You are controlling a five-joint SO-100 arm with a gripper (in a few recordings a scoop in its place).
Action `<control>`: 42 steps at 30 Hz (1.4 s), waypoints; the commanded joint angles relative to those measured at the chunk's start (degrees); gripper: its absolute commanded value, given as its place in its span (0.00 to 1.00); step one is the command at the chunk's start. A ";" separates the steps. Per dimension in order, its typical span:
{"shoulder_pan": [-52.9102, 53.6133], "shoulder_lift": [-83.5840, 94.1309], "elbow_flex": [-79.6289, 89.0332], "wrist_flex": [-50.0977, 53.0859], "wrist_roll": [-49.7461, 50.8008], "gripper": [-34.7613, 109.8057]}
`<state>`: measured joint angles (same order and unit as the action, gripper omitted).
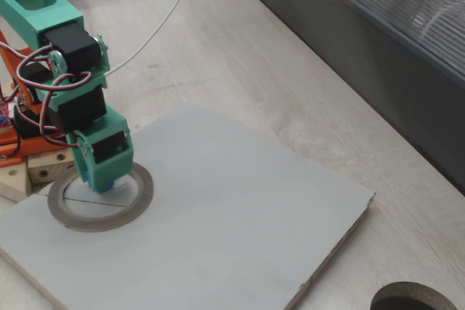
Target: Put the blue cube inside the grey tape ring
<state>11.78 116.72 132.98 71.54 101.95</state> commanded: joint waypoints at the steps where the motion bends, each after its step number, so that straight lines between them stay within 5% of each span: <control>1: 1.41 1.23 -0.26 0.44 0.62 0.30; 42: 6.42 1.14 0.18 0.79 0.62 0.30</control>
<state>17.40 116.72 133.15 71.72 101.78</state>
